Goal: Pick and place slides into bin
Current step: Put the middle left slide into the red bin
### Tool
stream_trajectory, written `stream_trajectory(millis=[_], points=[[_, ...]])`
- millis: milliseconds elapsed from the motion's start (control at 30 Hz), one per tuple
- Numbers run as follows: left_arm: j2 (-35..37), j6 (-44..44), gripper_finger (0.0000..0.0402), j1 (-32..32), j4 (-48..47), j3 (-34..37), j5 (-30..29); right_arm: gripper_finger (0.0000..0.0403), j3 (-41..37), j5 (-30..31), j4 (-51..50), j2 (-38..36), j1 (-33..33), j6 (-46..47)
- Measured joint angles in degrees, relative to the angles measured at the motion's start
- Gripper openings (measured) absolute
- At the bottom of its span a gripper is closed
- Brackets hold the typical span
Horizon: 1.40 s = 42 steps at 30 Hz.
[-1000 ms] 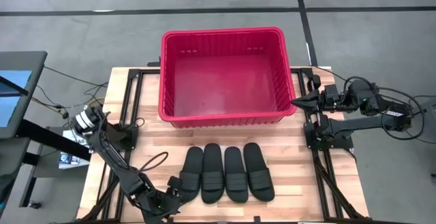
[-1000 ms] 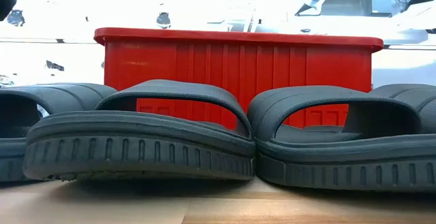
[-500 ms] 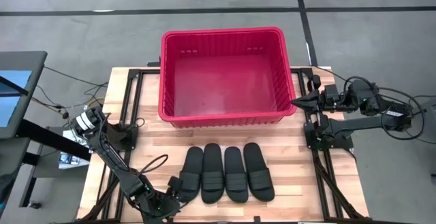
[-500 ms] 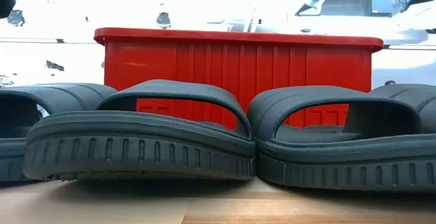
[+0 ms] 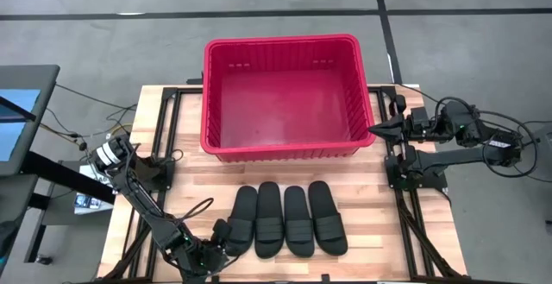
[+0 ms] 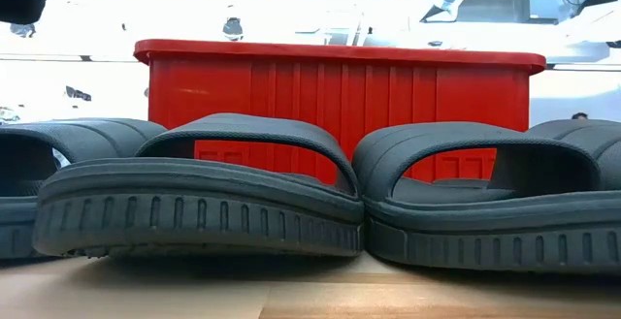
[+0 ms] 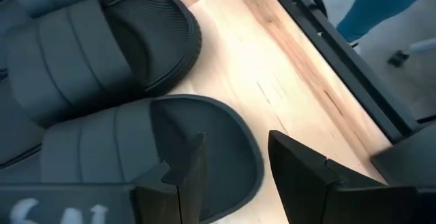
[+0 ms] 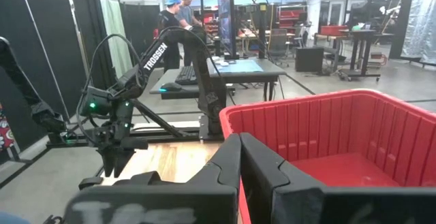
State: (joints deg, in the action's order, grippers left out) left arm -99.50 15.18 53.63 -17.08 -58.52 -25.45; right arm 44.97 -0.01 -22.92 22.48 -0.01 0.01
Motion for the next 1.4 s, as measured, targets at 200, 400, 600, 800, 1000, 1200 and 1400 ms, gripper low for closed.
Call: stream_trajectory(millis=[200, 400, 600, 800, 1000, 1200, 1400], points=[[0.0, 0.0, 0.0149, 0.1, 0.0, 0.0, 0.5, 0.0, 0.0, 0.0, 0.0, 0.0, 0.0, 0.0], [0.0, 0.0, 0.0149, 0.7, 0.0, 0.0, 1.2, 0.0, 0.0, 0.0, 0.0, 0.0, 0.0, 0.0], [0.0, 0.2, 0.0149, 0.7, 0.0, 0.0, 1.2, 0.0, 0.0, 0.0, 0.0, 0.0, 0.0, 0.0], [0.0, 0.4, 0.0149, 0.7, 0.0, 0.8, 1.2, 0.0, 0.0, 0.0, 0.0, 0.0, 0.0, 0.0], [0.0, 2.4, 0.0149, 0.7, 0.3, 2.3, 1.2, 0.0, 0.0, 0.0, 0.0, 0.0, 0.0, 0.0], [0.0, 2.6, 0.0149, 0.7, 0.3, 2.5, 1.2, 0.0, 0.0, 0.0, 0.0, 0.0, 0.0, 0.0], [-1.1, 2.6, 0.0149, 0.7, 1.3, 2.5, 1.1, 0.0, 0.0, 0.0, 0.0, 0.0, 0.0, 0.0]])
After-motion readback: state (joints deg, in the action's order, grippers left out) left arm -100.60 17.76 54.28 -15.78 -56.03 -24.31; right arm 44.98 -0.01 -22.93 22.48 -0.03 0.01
